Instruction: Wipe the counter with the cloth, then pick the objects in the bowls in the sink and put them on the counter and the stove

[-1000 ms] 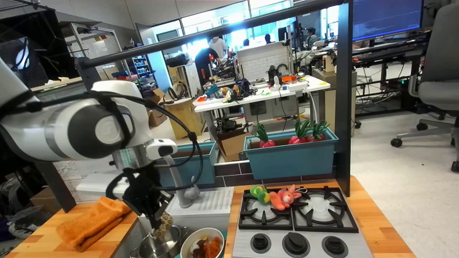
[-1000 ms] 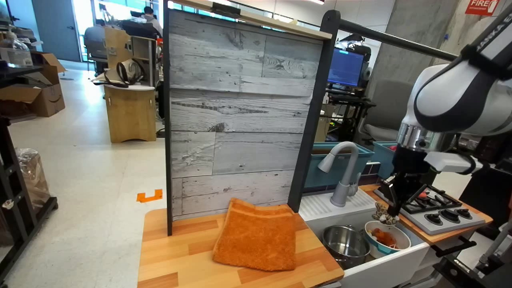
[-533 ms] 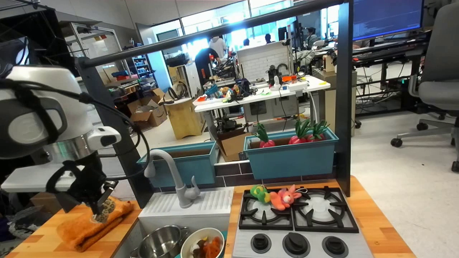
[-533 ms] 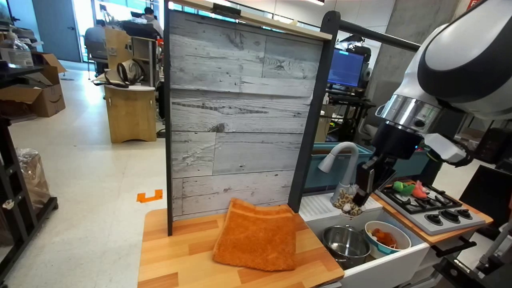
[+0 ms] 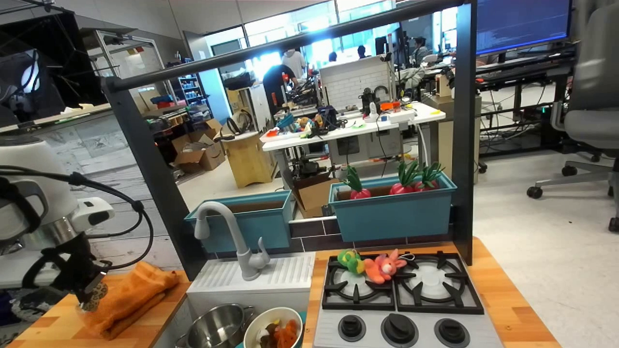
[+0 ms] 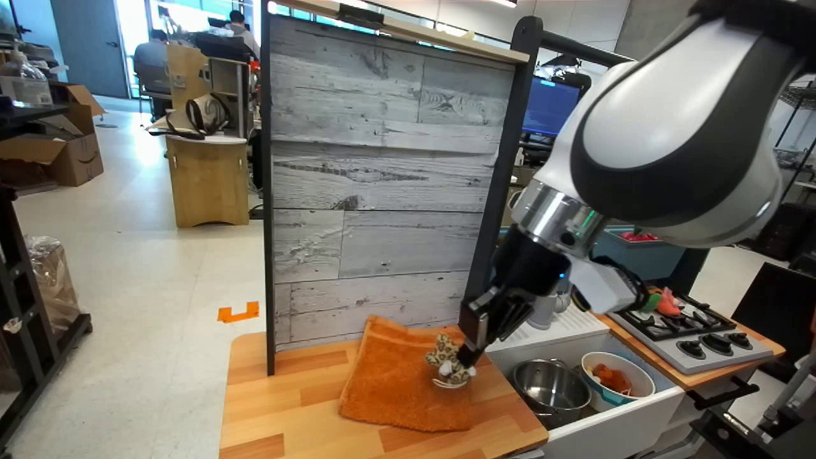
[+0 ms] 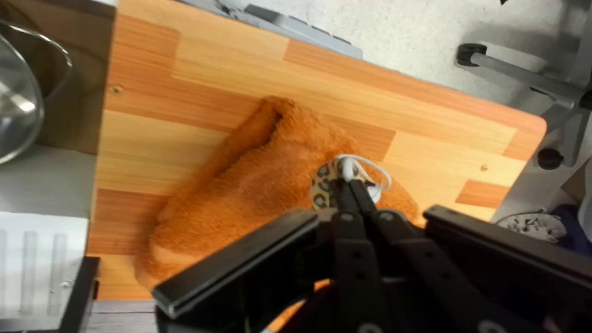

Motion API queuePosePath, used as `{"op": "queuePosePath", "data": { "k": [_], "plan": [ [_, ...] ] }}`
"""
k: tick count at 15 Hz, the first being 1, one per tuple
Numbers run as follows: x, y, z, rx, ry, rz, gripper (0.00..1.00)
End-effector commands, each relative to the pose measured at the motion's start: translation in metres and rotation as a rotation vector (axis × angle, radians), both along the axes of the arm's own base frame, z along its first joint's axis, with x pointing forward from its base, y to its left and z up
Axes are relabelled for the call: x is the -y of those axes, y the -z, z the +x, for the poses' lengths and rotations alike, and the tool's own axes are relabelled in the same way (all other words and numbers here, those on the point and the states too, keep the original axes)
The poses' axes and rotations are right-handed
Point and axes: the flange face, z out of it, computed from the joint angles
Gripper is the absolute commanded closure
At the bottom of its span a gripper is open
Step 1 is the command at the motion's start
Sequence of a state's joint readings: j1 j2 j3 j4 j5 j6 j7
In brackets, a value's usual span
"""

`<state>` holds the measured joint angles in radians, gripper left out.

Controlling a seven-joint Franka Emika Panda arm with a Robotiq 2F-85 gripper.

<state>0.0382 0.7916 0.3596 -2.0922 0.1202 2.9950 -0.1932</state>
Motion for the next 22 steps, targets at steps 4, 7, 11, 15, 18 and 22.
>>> {"op": "queuePosePath", "data": {
  "k": [4, 7, 11, 15, 18, 22],
  "plan": [
    [-0.043, 0.004, 0.029, 0.042, 0.049, 0.031, 0.97],
    [-0.04, 0.008, 0.026, 0.032, 0.051, 0.029, 0.77],
    [0.002, -0.011, 0.03, 0.056, 0.133, -0.039, 0.41],
    [0.107, -0.019, 0.046, 0.079, 0.313, -0.155, 0.13],
    [0.198, 0.011, 0.049, 0.013, 0.45, -0.257, 0.0],
    [0.282, 0.083, 0.042, -0.121, 0.531, -0.306, 0.0]
  ]
}}
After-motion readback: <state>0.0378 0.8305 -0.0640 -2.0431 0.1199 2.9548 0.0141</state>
